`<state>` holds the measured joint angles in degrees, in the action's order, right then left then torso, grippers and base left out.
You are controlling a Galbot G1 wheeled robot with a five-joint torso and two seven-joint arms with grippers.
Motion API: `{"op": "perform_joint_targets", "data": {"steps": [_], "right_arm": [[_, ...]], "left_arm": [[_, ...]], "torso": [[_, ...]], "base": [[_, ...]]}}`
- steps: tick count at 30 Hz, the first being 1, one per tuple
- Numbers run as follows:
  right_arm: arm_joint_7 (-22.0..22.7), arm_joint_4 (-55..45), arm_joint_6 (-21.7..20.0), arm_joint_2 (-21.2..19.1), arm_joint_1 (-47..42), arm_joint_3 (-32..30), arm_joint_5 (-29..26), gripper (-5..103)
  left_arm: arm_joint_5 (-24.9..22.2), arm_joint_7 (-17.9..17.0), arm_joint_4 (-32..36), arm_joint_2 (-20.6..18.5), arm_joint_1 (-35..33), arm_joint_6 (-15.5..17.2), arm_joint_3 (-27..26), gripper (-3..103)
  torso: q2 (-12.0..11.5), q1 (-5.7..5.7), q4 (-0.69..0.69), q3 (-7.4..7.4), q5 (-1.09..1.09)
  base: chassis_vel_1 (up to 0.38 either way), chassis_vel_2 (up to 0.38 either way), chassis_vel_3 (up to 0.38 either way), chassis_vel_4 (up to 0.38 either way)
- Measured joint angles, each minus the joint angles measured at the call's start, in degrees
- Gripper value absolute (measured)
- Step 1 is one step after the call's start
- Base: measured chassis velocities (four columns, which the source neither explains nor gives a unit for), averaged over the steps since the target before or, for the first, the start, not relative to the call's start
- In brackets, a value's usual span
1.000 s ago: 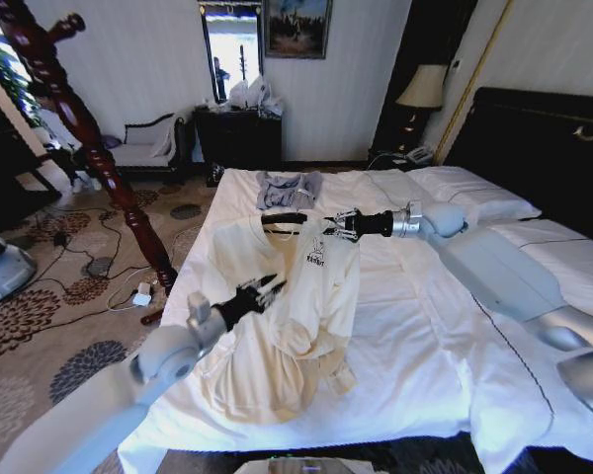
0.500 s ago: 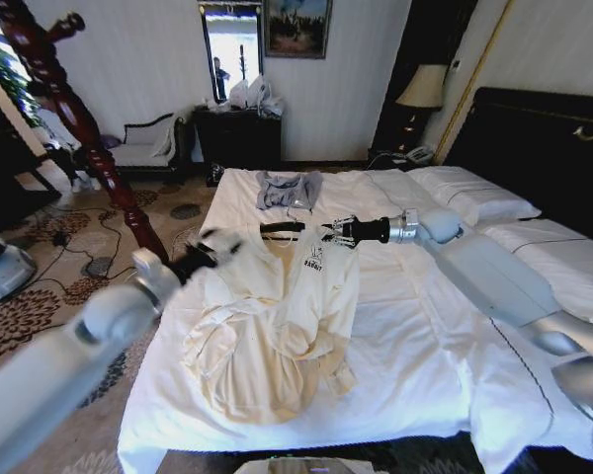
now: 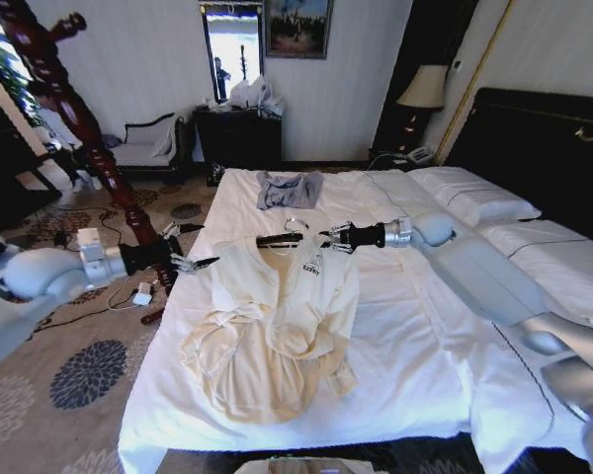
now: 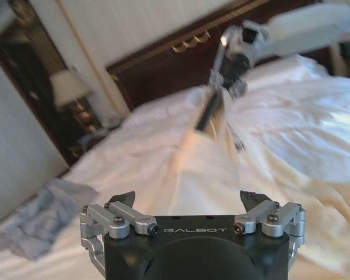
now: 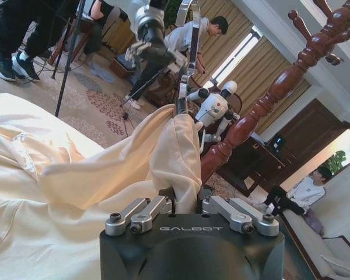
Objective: Pick up the clothes from the bed and hang them on the clothes hanger.
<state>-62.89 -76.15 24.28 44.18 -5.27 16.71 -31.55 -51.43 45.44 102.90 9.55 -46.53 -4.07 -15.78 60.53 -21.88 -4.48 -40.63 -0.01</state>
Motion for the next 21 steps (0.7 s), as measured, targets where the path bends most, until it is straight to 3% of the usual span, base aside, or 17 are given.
{"op": "perform_joint_targets", "data": {"steps": [2,7,9,21], "right_arm": [[0.0,-0.1,0.5,0.4,0.0,0.1,0.0,17],[-0.1,-1.0,1.0,0.5,0.0,0.1,0.2,17],[-0.2,-1.7,1.0,0.3,0.0,-0.1,0.5,17],[0.9,-4.6,-0.1,1.6,0.7,0.5,0.7,17]], "left_arm": [[0.2,3.9,-2.7,-0.3,-0.1,-0.8,0.4,100],[-0.6,6.2,-4.8,0.4,0.6,-0.1,1.3,100],[-1.1,6.4,-4.9,1.0,1.3,0.6,1.8,100],[-3.0,5.7,-3.3,3.5,3.3,1.6,2.7,100]], "torso": [[0.0,0.0,0.0,0.0,0.0],[0.0,0.0,0.04,0.0,0.0],[0.0,0.0,0.0,0.0,0.0],[0.0,0.0,0.02,0.0,0.01]], "base": [[0.0,0.0,0.0,0.0],[0.0,0.0,0.0,0.0],[0.0,0.0,0.0,0.0],[0.0,0.0,0.0,0.0]]}}
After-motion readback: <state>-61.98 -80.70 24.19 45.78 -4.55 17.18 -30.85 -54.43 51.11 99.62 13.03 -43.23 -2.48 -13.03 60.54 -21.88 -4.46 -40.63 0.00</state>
